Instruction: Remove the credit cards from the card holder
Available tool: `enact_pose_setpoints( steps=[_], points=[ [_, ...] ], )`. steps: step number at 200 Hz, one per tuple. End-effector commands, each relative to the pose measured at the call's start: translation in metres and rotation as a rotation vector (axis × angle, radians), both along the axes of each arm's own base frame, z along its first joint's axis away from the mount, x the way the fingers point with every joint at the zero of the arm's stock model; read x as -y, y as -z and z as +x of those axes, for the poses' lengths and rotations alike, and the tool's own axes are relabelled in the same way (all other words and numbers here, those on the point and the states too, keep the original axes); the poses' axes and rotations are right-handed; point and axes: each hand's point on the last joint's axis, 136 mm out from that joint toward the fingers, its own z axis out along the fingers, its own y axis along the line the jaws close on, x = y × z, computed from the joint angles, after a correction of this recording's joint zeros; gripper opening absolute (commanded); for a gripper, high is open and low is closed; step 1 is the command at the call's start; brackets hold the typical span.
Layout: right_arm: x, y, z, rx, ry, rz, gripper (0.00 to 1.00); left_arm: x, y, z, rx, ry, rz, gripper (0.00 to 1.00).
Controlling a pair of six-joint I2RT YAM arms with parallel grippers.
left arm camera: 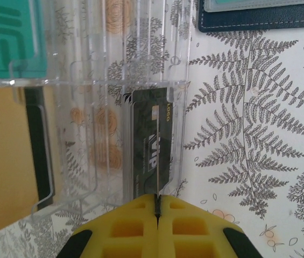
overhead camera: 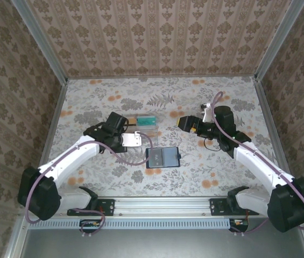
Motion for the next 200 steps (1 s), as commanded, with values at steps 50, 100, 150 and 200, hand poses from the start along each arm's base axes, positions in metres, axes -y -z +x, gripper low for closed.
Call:
enact_pose_setpoints(
  steps=[50,100,150,200],
  points=[
    [0.011,0.007,-0.006,-0.007,0.031,-0.017,1.00,0.008,0.015,0.013,0.002,0.000,0.026,0.00],
    [0.011,0.008,-0.007,-0.010,0.030,-0.012,1.00,0.007,0.027,0.018,-0.023,-0.024,0.054,0.00],
    [0.012,0.010,-0.007,-0.013,0.034,-0.010,1.00,0.009,0.037,0.021,-0.035,-0.049,0.050,0.00],
    [0.011,0.011,-0.007,-0.017,0.032,-0.006,1.00,0.010,0.045,0.023,-0.049,-0.062,0.051,0.00]
  ],
)
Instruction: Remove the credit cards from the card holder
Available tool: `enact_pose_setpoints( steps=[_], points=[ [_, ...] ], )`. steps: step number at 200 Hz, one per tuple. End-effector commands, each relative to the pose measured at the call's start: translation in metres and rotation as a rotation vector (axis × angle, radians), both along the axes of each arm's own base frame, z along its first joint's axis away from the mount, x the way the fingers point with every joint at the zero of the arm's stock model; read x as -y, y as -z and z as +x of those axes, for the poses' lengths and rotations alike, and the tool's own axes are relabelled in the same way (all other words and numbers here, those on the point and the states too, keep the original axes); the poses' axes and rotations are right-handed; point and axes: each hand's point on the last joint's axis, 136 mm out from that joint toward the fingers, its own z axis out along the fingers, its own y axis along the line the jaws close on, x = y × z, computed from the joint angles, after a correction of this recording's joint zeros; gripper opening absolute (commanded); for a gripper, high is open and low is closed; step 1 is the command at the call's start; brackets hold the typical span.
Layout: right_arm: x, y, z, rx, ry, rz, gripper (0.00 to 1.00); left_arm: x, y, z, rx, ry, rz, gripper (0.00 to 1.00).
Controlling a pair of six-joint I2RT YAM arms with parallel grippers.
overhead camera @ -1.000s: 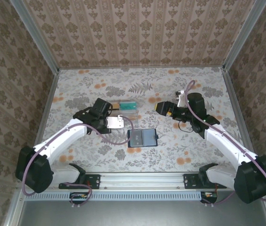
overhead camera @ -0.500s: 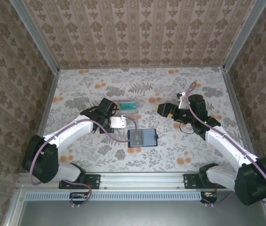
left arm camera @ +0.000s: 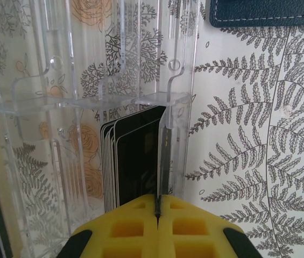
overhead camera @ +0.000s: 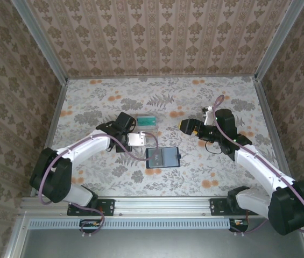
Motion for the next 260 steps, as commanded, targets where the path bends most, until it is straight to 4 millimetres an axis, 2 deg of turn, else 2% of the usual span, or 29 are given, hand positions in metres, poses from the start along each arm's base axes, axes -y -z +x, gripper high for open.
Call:
enact_pose_setpoints(
  steps=[1,38,51,68,85,116,137,218,260],
  points=[
    [0.005,-0.001,0.000,0.005,0.017,0.000,1.00,0.001,0.002,0.003,0.001,-0.023,-0.005,0.00],
    [0.005,-0.001,0.001,0.005,0.019,0.001,1.00,0.001,0.002,0.006,0.000,-0.036,-0.003,0.00],
    [0.005,-0.001,0.001,0.006,0.018,0.003,1.00,0.001,0.003,0.006,-0.008,-0.041,-0.003,0.10],
    [0.004,-0.001,0.001,0.006,0.017,0.004,1.00,0.000,0.003,0.007,-0.006,-0.046,0.000,0.08],
    [0.005,0.000,0.001,0.003,0.019,0.004,1.00,-0.002,0.002,0.010,0.006,-0.052,0.007,0.15],
    [0.005,-0.001,0.001,0.006,0.020,0.006,1.00,-0.007,0.000,0.015,0.025,-0.078,0.010,0.16],
    [0.005,0.000,0.001,0.003,0.020,0.009,1.00,-0.011,-0.003,0.021,0.049,-0.099,0.018,0.22],
    [0.003,0.001,0.002,-0.001,0.014,0.025,1.00,-0.023,-0.008,0.042,0.122,-0.191,0.042,0.26],
    [0.003,0.001,0.000,-0.001,0.012,0.026,1.00,-0.021,-0.009,0.040,0.105,-0.200,0.029,0.29]
  ],
)
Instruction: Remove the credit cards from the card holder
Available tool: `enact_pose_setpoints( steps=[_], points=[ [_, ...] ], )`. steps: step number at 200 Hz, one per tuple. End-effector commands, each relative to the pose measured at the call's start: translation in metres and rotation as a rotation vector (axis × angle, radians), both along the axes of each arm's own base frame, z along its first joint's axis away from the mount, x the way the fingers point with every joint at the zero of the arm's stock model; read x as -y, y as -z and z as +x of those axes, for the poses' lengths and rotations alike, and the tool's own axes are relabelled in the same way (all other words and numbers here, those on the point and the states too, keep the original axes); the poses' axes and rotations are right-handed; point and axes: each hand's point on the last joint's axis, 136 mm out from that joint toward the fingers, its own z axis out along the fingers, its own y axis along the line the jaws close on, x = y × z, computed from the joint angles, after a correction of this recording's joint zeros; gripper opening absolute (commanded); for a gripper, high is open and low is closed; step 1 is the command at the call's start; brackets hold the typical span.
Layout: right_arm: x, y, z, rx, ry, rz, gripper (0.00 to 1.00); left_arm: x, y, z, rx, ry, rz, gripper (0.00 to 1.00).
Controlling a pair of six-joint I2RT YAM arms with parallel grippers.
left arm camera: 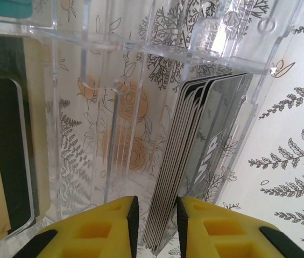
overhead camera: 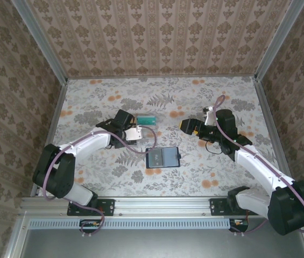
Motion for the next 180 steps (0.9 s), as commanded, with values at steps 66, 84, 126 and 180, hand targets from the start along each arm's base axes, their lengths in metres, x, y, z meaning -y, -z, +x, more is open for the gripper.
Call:
enact_pose_setpoints(
  steps=[66,84,126,180],
  points=[
    [0.000,0.003,-0.001,-0.008,-0.014,-0.014,1.00,0.011,-0.045,-0.005,0.030,-0.097,-0.194,0.57],
    [0.000,0.004,-0.002,-0.016,-0.015,-0.047,1.00,0.015,-0.063,-0.008,0.054,-0.133,-0.287,0.89],
    [-0.010,0.011,-0.007,-0.029,-0.035,-0.145,1.00,0.022,-0.108,-0.012,0.128,-0.266,-0.548,1.00],
    [-0.031,0.024,-0.018,-0.035,-0.064,-0.290,1.00,-0.014,-0.147,0.001,0.125,-0.717,-0.899,1.00]
  ],
)
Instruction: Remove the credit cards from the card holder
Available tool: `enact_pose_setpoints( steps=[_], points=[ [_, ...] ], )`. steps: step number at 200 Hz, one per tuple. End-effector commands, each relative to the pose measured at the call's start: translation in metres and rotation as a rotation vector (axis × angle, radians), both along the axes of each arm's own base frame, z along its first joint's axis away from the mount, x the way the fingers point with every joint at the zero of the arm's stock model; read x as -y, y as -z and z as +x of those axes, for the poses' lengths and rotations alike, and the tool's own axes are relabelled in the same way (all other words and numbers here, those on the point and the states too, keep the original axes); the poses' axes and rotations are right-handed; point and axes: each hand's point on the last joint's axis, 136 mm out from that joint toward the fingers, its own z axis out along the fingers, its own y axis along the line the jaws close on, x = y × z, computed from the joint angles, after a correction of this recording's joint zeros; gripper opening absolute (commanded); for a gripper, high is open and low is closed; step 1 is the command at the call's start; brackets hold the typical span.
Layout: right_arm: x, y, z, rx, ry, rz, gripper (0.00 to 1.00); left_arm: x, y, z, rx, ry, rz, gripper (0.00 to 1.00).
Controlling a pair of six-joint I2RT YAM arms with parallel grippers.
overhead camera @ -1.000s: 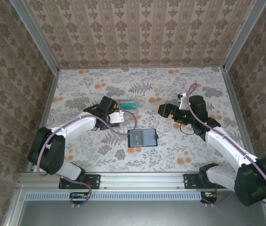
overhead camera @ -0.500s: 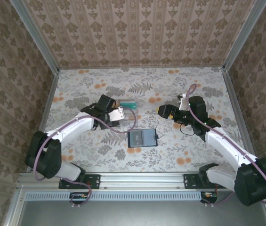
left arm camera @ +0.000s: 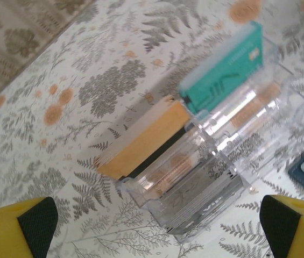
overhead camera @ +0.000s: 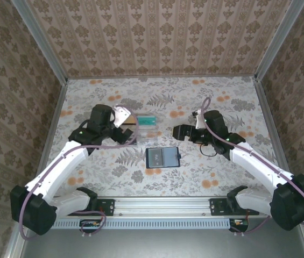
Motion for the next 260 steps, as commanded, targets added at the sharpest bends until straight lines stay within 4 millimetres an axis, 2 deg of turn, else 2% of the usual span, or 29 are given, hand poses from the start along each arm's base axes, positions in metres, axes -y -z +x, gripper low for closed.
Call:
enact_pose_setpoints(
  steps=[1,11,34,64,85,105,115,127,132,137,148,157,169,179,215,241,260],
  points=[
    [-0.001,0.006,0.001,0.009,0.017,-0.120,1.00,-0.017,-0.014,0.006,-0.074,-0.244,-0.261,1.00],
    [-0.005,0.010,-0.001,0.007,0.007,-0.166,1.00,-0.021,-0.014,0.006,-0.111,-0.281,-0.315,1.00],
    [-0.014,0.016,-0.006,0.025,-0.014,-0.246,1.00,-0.014,-0.013,0.000,-0.158,-0.255,-0.387,1.00],
    [-0.018,0.037,-0.014,0.007,-0.034,-0.308,1.00,-0.007,-0.007,-0.010,-0.208,-0.287,-0.524,1.00],
    [-0.022,0.054,-0.023,-0.027,-0.074,-0.314,1.00,-0.003,0.004,-0.018,-0.299,-0.353,-0.627,0.92],
    [-0.025,0.072,-0.031,-0.069,-0.105,-0.312,0.79,0.005,0.022,-0.028,-0.422,-0.414,-0.699,0.86],
    [-0.025,0.080,-0.035,-0.085,-0.114,-0.312,0.65,0.009,0.033,-0.033,-0.473,-0.444,-0.710,0.84],
    [-0.024,0.092,-0.039,-0.112,-0.120,-0.327,0.55,0.016,0.044,-0.040,-0.516,-0.464,-0.712,0.79],
    [-0.024,0.097,-0.040,-0.123,-0.126,-0.333,0.47,0.016,0.049,-0.041,-0.530,-0.481,-0.713,0.77],
    [-0.024,0.102,-0.042,-0.135,-0.129,-0.341,0.40,0.025,0.054,-0.048,-0.550,-0.471,-0.702,0.76],
    [-0.023,0.108,-0.045,-0.151,-0.134,-0.345,0.32,0.032,0.063,-0.055,-0.570,-0.487,-0.691,0.74],
    [-0.022,0.121,-0.049,-0.182,-0.139,-0.366,0.31,0.037,0.070,-0.060,-0.586,-0.500,-0.688,0.73],
    [-0.020,0.129,-0.051,-0.195,-0.137,-0.376,0.25,0.046,0.078,-0.067,-0.611,-0.505,-0.689,0.71],
    [-0.018,0.134,-0.053,-0.202,-0.135,-0.382,0.24,0.052,0.084,-0.072,-0.626,-0.514,-0.685,0.70],
    [-0.015,0.149,-0.059,-0.231,-0.139,-0.400,0.19,0.082,0.099,-0.088,-0.699,-0.452,-0.695,0.61],
    [-0.015,0.156,-0.061,-0.246,-0.138,-0.403,0.11,0.094,0.112,-0.095,-0.743,-0.436,-0.664,0.57],
    [-0.017,0.159,-0.063,-0.253,-0.140,-0.398,0.09,0.106,0.120,-0.098,-0.784,-0.405,-0.658,0.54]
  ],
)
